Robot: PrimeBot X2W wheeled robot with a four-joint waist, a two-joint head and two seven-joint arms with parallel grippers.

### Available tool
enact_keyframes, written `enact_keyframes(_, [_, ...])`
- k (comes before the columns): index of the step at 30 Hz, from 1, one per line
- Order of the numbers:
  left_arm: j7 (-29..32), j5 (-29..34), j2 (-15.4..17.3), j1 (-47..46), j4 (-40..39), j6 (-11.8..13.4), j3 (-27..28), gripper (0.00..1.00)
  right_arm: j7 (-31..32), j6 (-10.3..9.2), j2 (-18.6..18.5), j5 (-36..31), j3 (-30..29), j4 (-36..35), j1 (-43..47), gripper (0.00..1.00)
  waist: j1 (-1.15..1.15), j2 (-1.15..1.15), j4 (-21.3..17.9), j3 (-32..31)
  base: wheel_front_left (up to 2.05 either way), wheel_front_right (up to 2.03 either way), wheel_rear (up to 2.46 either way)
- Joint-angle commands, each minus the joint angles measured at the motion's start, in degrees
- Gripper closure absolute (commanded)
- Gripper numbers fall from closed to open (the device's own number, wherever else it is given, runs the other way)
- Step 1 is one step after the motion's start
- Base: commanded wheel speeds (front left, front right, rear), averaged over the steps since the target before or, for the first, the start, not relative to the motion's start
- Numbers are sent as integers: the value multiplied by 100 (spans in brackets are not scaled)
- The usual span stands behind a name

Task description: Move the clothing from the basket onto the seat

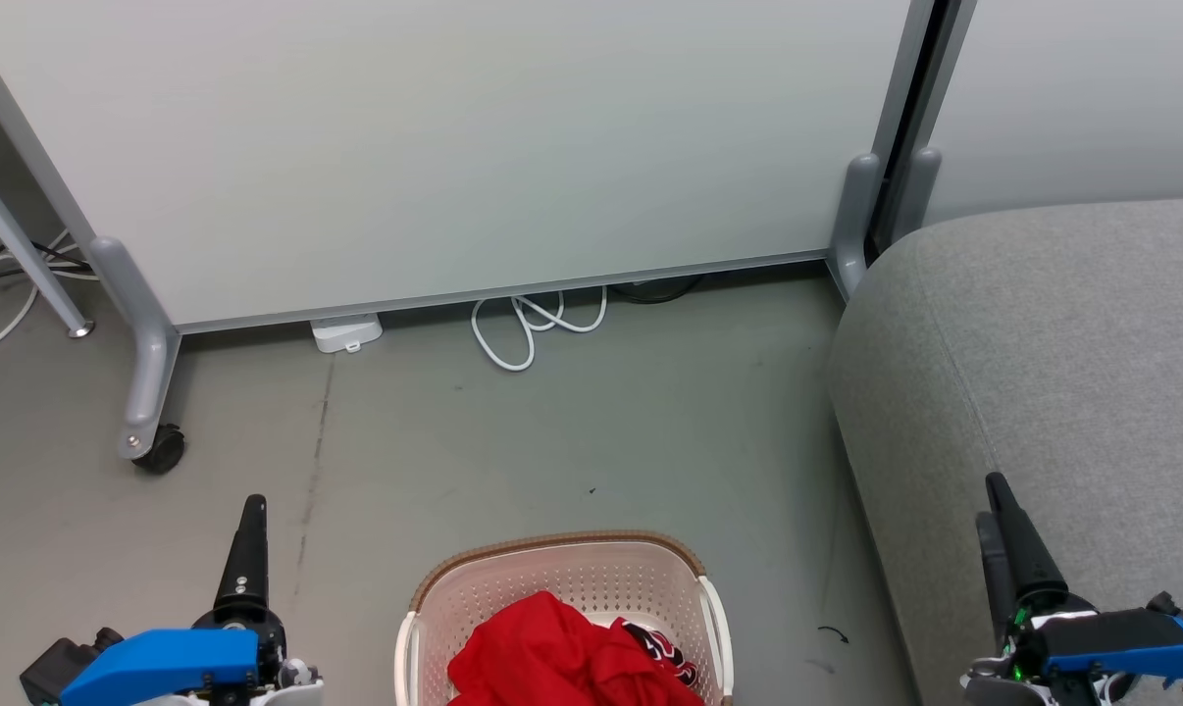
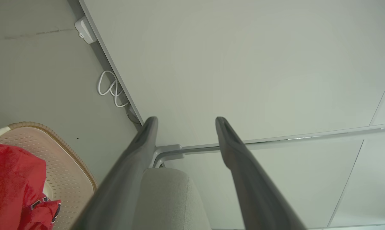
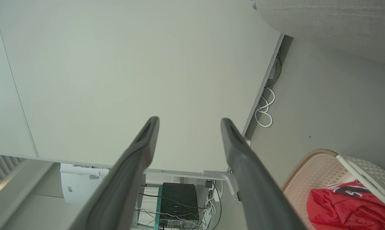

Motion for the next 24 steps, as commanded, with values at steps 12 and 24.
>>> enact_keyframes(12, [-311, 1637, 80, -23, -246, 154, -243, 0, -307, 11, -34, -1892, 140, -241, -69, 0, 0, 0, 22, 16, 0, 0, 0])
enact_keyframes(24, [-571, 2955, 201, 32, -325, 319, -503, 0, -567, 13, -44, -3326, 170, -318, -42, 0, 0, 0, 51, 17, 0, 0, 0])
